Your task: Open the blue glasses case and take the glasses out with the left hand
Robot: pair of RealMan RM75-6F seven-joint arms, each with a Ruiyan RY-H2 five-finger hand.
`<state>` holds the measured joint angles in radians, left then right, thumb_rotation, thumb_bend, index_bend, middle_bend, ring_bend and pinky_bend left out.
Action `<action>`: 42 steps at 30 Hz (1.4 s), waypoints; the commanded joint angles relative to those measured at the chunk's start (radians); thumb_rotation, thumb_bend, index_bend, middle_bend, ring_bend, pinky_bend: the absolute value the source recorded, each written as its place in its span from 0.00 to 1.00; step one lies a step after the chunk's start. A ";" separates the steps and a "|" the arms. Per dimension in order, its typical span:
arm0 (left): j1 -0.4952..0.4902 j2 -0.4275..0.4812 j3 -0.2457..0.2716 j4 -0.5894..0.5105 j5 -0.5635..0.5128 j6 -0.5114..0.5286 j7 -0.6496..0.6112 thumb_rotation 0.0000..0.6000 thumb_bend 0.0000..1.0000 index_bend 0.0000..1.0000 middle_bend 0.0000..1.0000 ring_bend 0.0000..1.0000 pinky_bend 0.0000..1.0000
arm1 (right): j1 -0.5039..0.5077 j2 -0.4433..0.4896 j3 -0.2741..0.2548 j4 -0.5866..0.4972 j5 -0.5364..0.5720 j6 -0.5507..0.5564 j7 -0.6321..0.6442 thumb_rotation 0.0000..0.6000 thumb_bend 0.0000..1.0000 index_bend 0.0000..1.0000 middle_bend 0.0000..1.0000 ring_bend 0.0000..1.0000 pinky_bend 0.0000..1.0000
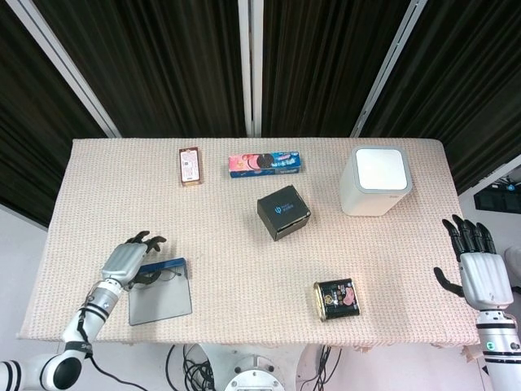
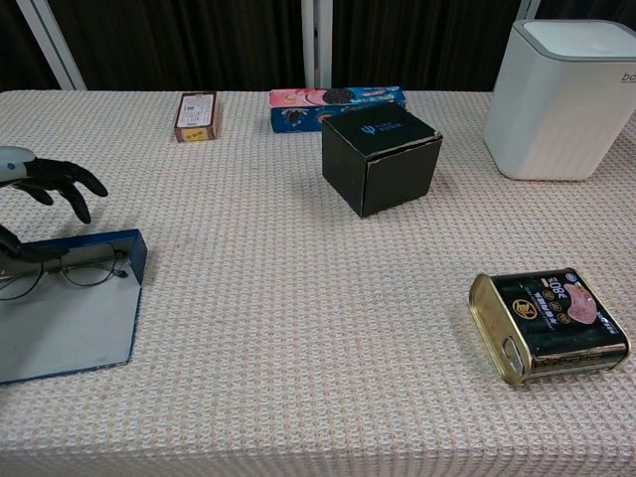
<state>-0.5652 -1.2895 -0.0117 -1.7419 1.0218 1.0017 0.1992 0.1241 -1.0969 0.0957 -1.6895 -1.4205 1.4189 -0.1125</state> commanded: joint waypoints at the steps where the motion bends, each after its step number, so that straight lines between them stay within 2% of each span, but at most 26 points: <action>1: 0.006 -0.008 -0.002 0.011 0.010 -0.001 -0.009 1.00 0.31 0.18 0.32 0.07 0.18 | 0.000 0.002 0.000 -0.002 0.002 -0.001 -0.002 1.00 0.23 0.00 0.00 0.00 0.00; 11: 0.028 -0.021 -0.007 0.039 0.055 0.010 -0.034 1.00 0.33 0.18 0.38 0.11 0.18 | 0.004 -0.005 -0.005 -0.007 0.007 -0.012 -0.018 1.00 0.23 0.00 0.00 0.00 0.00; 42: 0.045 -0.038 -0.021 0.103 0.105 -0.026 -0.063 1.00 0.34 0.19 0.44 0.15 0.18 | 0.013 -0.010 -0.003 -0.011 0.023 -0.024 -0.038 1.00 0.24 0.00 0.00 0.00 0.00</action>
<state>-0.5213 -1.3266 -0.0314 -1.6402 1.1257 0.9742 0.1379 0.1368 -1.1072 0.0930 -1.7006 -1.3977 1.3944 -0.1502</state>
